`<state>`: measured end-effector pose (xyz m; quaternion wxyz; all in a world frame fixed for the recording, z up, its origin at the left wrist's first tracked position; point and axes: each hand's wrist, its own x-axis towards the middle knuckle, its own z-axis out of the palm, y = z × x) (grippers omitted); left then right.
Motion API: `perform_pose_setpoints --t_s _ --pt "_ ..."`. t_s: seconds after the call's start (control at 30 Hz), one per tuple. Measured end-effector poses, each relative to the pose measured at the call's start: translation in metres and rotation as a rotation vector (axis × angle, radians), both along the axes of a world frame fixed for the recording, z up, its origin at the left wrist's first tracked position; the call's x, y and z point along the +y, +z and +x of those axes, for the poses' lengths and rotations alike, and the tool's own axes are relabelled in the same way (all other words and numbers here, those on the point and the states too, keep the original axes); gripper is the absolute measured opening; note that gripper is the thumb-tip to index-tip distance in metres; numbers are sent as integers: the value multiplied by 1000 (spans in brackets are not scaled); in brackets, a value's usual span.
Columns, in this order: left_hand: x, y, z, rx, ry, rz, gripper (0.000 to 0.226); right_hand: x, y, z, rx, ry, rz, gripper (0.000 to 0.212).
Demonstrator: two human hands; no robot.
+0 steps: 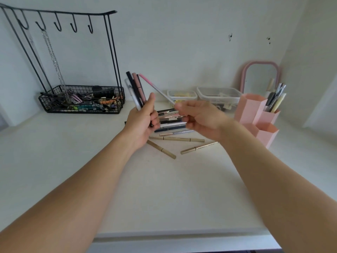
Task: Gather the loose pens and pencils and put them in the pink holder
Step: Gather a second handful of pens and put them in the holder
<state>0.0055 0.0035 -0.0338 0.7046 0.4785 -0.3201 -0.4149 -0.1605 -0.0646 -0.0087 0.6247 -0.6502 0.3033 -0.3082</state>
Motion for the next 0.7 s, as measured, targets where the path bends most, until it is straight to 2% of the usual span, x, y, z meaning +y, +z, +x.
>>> perform_pose_setpoints --t_s 0.17,0.3,0.43,0.63,0.7 --pt "5 0 -10 -108 -84 -46 44 18 -13 19 -10 128 -111 19" --pt "6 -1 -12 -162 -80 -30 31 21 -18 22 28 46 -227 10" --pt "4 -4 -12 -203 -55 22 21 21 -18 23 57 -50 -318 16" --pt "-2 -7 -9 -221 45 54 28 17 -13 20 130 -112 -413 23" --pt "-3 -7 -6 -215 49 42 32 5 -8 13 218 -173 -509 21"
